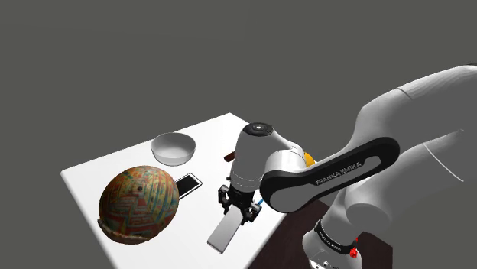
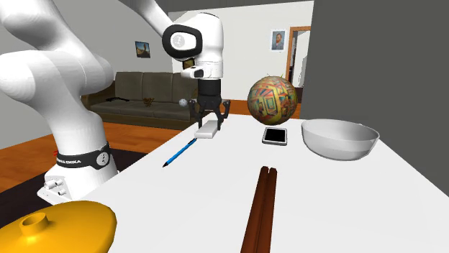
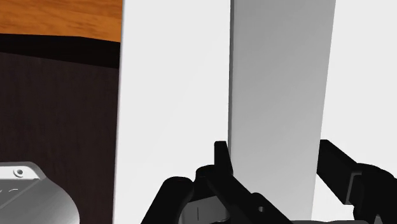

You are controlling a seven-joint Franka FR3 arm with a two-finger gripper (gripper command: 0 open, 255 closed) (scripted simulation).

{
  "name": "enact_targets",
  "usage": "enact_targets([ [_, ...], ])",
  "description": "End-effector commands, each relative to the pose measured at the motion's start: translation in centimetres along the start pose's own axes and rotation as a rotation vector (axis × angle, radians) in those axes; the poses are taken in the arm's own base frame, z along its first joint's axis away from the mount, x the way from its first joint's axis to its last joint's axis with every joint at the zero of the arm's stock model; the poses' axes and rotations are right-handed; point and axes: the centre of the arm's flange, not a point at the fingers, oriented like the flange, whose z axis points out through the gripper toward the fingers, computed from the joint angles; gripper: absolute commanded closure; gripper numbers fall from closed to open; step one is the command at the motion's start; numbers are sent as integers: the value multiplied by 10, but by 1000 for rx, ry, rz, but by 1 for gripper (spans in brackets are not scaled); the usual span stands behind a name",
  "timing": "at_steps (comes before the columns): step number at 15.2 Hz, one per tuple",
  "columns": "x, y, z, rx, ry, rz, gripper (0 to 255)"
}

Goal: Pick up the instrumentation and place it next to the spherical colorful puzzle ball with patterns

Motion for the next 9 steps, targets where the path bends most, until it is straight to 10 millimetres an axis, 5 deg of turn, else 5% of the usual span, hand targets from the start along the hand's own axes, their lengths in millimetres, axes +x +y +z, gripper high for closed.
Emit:
enact_targets([
  [1, 0, -1, 3, 1, 0, 0, 255],
  [7, 0, -1, 3, 1, 0, 0, 255],
  [8, 0, -1, 3, 1, 0, 0, 0],
  [9, 0, -1, 3, 1, 0, 0, 0],
])
